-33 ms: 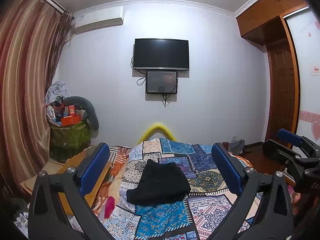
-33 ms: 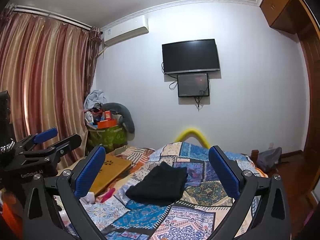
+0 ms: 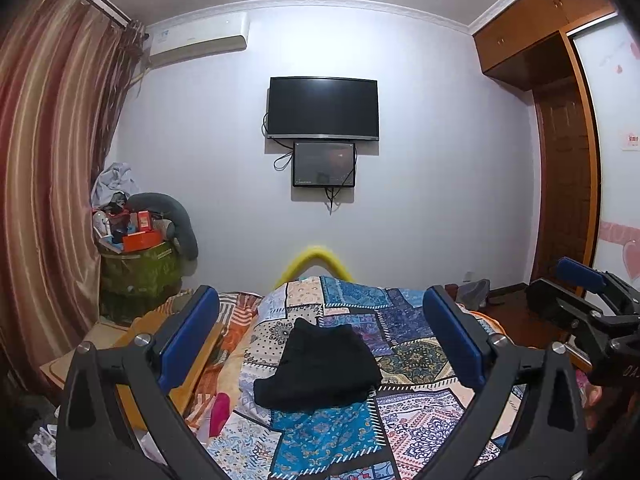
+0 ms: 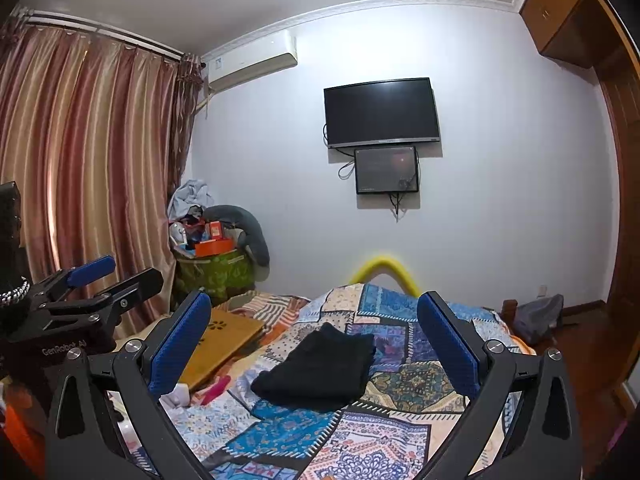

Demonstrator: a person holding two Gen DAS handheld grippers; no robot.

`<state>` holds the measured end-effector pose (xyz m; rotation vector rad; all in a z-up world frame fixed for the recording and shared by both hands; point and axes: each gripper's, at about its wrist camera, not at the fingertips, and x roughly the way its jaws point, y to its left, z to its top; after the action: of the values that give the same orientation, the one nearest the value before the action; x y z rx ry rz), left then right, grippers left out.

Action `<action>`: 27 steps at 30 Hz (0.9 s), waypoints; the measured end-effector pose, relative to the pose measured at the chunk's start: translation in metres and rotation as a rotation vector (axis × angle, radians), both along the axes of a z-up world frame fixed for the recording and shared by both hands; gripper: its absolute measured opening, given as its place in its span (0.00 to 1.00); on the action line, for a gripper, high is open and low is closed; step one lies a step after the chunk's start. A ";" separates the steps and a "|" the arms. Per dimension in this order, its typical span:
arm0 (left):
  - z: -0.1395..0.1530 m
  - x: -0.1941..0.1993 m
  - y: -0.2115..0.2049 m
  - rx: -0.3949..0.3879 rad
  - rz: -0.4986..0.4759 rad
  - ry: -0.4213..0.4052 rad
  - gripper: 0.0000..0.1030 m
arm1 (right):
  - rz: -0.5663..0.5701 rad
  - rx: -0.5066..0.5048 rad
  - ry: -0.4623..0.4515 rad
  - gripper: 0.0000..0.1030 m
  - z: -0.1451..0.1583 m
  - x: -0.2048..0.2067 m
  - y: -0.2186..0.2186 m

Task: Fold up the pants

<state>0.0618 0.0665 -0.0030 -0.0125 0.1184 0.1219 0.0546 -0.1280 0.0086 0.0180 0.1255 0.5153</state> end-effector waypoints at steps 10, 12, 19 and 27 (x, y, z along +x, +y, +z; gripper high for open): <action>-0.001 0.004 0.004 -0.014 0.000 0.007 1.00 | 0.003 -0.002 0.004 1.00 0.001 0.000 0.000; -0.001 0.004 0.004 -0.015 0.002 0.008 1.00 | 0.003 -0.002 0.005 1.00 0.001 0.000 0.000; -0.003 0.006 0.006 -0.024 -0.009 0.023 1.00 | 0.007 0.000 0.009 1.00 0.002 0.001 0.000; -0.007 0.008 0.004 -0.009 -0.004 0.025 1.00 | 0.005 -0.004 0.007 1.00 0.003 -0.002 0.001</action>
<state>0.0696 0.0704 -0.0096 -0.0196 0.1438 0.1180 0.0531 -0.1274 0.0113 0.0153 0.1340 0.5201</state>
